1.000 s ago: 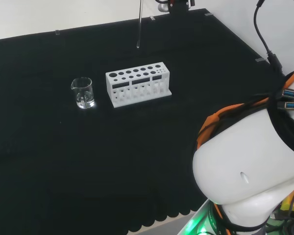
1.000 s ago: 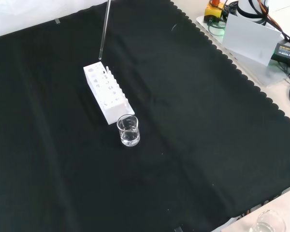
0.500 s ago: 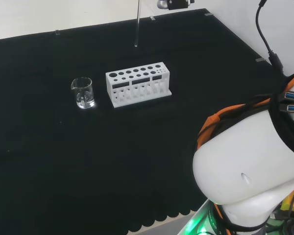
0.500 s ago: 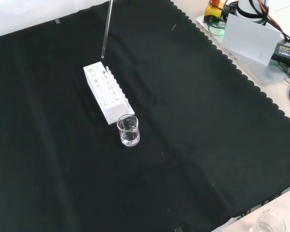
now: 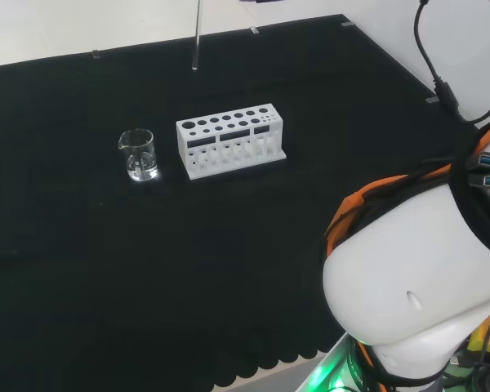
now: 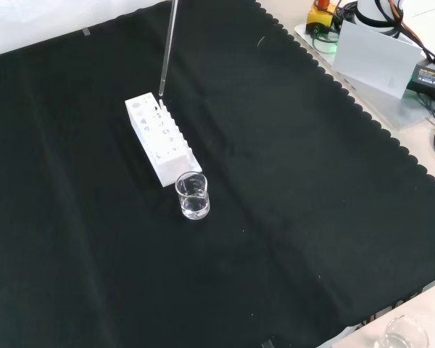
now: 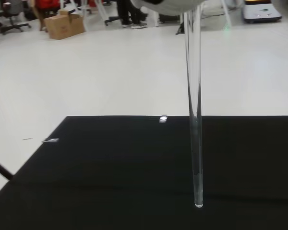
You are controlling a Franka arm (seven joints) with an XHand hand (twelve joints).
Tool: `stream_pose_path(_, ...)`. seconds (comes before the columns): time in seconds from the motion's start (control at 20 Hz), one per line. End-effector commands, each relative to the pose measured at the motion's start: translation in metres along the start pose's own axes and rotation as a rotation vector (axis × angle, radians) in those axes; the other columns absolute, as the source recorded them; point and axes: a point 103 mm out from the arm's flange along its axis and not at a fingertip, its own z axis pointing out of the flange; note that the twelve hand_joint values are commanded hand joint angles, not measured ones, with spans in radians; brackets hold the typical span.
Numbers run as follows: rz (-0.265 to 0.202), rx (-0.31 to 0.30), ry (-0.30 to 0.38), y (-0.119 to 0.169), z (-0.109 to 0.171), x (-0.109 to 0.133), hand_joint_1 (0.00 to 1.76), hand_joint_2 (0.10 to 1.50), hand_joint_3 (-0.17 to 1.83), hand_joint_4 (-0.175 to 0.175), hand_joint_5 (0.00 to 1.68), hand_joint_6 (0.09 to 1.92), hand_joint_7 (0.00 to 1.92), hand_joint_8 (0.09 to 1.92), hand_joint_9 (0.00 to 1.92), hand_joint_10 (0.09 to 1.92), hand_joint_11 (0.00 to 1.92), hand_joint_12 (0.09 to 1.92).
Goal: Stir in the beaker to the left of the white test tube rack with the glass rod.
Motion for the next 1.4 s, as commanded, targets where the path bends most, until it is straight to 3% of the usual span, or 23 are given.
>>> stream_pose_path(0.05,-0.048,0.014,0.021,0.003,0.007,0.021,1.32,1.04,-0.17,-0.175,1.45,0.09,1.37,0.63,1.81,0.34,1.75,0.33)
stream_pose_path(0.6,-0.145,0.049,0.034,0.008,0.026,0.059,1.32,1.04,-0.17,-0.175,1.45,0.09,1.37,0.62,1.81,0.33,1.75,0.33)
stream_pose_path(1.4,-0.22,0.091,0.072,0.024,0.062,0.087,1.33,1.04,-0.17,-0.175,1.45,0.09,1.37,0.62,1.82,0.33,1.75,0.33)
